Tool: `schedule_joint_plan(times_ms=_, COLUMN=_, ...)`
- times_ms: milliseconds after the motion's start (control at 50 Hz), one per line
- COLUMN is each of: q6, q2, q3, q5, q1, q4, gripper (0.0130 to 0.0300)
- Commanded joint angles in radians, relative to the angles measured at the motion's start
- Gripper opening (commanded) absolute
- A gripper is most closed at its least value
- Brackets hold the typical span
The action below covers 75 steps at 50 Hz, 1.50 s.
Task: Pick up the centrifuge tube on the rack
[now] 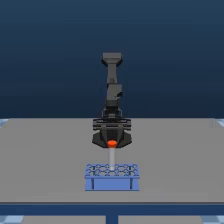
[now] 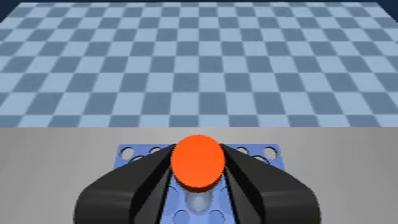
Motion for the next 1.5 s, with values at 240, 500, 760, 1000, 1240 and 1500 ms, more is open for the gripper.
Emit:
schedule_joint_plan(times_ms=240, q6=0.02, q2=-0.009, q3=-0.008, q5=0.026, q1=0.0, q4=-0.021, gripper=0.013)
schedule_joint_plan(times_ms=500, q6=-0.009, q2=-0.013, q3=-0.012, q5=0.034, q1=0.0, q4=0.008, gripper=0.013)
schedule_joint_plan(times_ms=760, q6=-0.086, q2=-0.017, q3=-0.016, q5=0.041, q1=0.0, q4=0.085, gripper=0.013)
schedule_joint_plan(times_ms=1000, q6=-0.162, q2=-0.021, q3=-0.02, q5=0.048, q1=0.0, q4=0.161, gripper=0.013)
schedule_joint_plan(times_ms=1240, q6=-0.189, q2=-0.024, q3=-0.022, q5=0.054, q1=0.0, q4=0.188, gripper=0.013)
schedule_joint_plan(times_ms=1500, q6=-0.166, q2=-0.026, q3=-0.025, q5=0.059, q1=0.0, q4=0.165, gripper=0.013)
